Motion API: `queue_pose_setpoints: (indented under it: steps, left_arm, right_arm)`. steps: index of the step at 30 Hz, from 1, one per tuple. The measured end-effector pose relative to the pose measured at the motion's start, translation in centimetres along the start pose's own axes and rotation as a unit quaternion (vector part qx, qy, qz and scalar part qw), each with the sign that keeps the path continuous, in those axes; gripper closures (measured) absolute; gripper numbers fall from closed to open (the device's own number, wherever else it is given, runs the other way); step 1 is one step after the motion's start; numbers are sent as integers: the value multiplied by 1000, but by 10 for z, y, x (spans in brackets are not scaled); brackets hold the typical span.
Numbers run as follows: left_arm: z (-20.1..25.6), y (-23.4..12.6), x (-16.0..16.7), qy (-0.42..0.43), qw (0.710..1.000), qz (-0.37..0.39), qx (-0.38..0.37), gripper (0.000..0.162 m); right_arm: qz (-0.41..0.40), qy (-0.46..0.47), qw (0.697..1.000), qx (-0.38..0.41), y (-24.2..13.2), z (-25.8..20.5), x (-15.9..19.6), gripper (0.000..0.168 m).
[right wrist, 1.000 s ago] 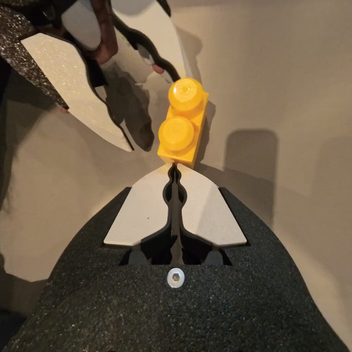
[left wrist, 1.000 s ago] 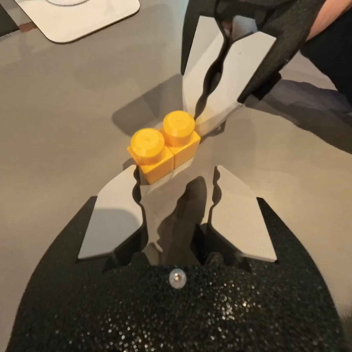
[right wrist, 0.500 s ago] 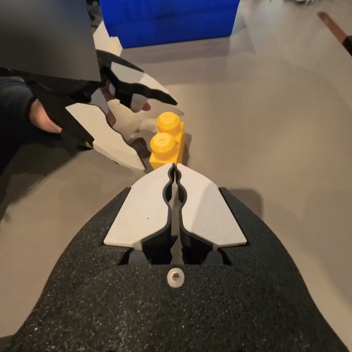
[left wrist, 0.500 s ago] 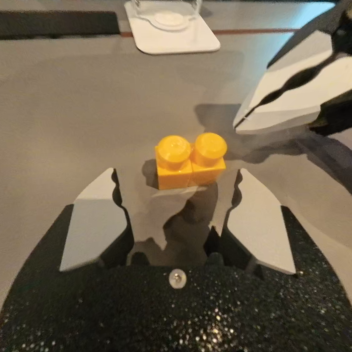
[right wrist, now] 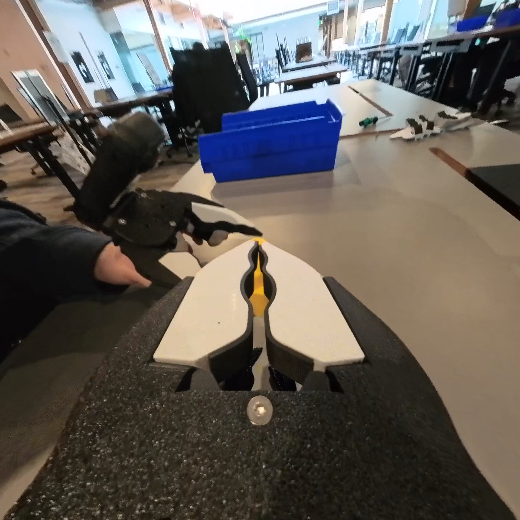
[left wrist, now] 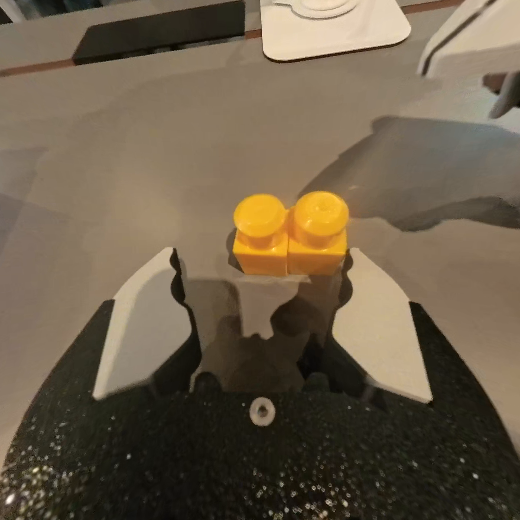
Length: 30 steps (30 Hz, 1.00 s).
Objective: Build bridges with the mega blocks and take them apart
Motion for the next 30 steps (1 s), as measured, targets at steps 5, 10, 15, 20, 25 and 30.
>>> queue_pose_setpoints:
  steps: [5,10,15,20,25,30]
  left_arm:
    - [4,9,2,23,999,-34,-14,63]
    - [5,15,2,-16,999,-45,4,68]
    - [7,17,1,-16,999,-48,4,69]
    - [13,15,-1,-15,999,-40,18,65]
    - [16,13,0,-5,999,-38,24,64]
    - [18,14,1,5,999,-46,24,63]
  right_arm:
    - [27,4,999,-26,0,-8,-8,168]
    - [27,0,999,-37,4,-14,-9,168]
    - [8,-2,1000,-14,7,-6,-2,168]
    - [-94,-16,992,79,12,29,25,168]
    - [-191,-19,979,73,29,43,47,168]
    - [-239,-14,970,44,39,46,63,168]
Point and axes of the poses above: each gripper's, where its closed fingertips meet, y out along the fingers, x out of its underside, z = x × y across the jaws, the point moved 2 cm from there along -y, back along the fingers, and after that the axes turned 11 degrees about y, right-handed, at the moved point
